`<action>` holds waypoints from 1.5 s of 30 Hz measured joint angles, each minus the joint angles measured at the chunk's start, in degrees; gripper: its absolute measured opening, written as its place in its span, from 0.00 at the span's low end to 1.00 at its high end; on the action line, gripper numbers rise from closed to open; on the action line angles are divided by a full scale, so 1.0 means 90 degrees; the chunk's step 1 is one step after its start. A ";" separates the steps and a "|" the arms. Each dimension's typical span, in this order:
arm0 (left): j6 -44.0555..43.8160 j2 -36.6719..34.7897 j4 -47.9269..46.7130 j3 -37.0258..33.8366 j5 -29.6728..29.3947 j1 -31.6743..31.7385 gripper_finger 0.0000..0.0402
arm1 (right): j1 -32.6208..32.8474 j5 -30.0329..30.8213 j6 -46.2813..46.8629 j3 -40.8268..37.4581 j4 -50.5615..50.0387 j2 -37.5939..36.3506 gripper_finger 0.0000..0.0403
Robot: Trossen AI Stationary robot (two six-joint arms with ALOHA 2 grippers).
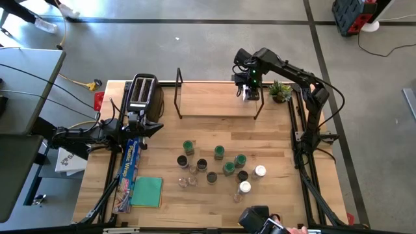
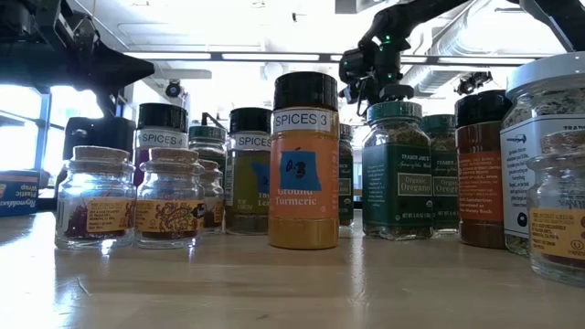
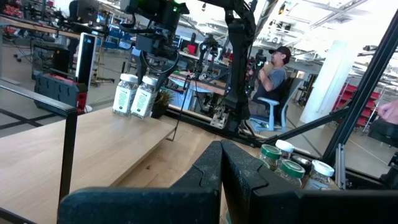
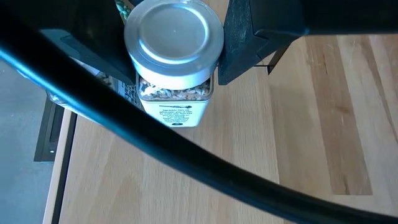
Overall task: Shelf spices
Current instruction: Put the white seasoning bottle on the shelf and align it with the other white seasoning bottle
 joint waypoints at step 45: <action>0.0000 0.0000 -0.0001 0.0000 -0.0002 0.0000 0.00 | 0.0000 0.0454 0.0148 0.0019 0.0022 0.0002 0.64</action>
